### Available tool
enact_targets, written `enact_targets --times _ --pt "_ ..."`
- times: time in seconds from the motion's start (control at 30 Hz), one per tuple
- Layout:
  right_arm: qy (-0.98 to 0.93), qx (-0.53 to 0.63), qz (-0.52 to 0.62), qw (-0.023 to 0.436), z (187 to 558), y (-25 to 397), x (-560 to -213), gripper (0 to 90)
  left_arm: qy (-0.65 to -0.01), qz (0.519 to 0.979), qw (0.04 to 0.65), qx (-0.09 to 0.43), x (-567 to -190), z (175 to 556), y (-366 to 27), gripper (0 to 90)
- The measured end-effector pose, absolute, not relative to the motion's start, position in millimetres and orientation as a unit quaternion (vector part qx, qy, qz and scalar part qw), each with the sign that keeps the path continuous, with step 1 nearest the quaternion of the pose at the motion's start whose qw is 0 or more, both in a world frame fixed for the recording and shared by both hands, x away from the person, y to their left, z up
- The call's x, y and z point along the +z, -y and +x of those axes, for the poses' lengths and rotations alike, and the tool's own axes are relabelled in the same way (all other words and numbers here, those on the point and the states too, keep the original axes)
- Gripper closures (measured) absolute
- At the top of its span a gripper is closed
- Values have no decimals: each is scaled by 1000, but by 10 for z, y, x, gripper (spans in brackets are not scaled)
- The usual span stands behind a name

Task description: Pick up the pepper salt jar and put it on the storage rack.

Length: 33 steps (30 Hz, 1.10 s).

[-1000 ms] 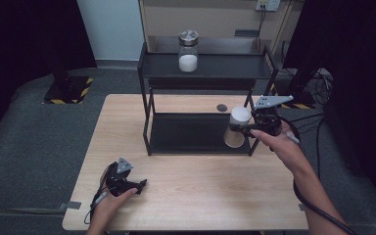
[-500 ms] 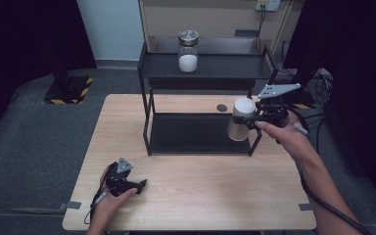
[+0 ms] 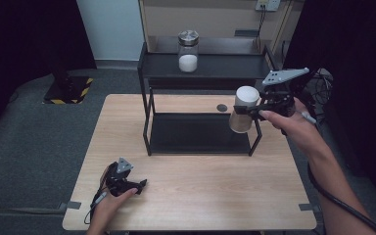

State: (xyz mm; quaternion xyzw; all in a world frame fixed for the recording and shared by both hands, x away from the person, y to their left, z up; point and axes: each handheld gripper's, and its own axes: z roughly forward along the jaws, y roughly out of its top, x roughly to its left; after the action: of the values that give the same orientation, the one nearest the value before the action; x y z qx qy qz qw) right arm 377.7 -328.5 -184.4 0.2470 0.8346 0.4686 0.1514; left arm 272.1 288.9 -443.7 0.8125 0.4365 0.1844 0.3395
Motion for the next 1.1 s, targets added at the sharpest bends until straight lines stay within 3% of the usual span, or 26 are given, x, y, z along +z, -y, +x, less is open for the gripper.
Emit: enact_targets --times 1.1 --pt "-821 484 252 168 3932 3278 -1013 347 -435 813 340 182 -4436 2733 -2896 2"
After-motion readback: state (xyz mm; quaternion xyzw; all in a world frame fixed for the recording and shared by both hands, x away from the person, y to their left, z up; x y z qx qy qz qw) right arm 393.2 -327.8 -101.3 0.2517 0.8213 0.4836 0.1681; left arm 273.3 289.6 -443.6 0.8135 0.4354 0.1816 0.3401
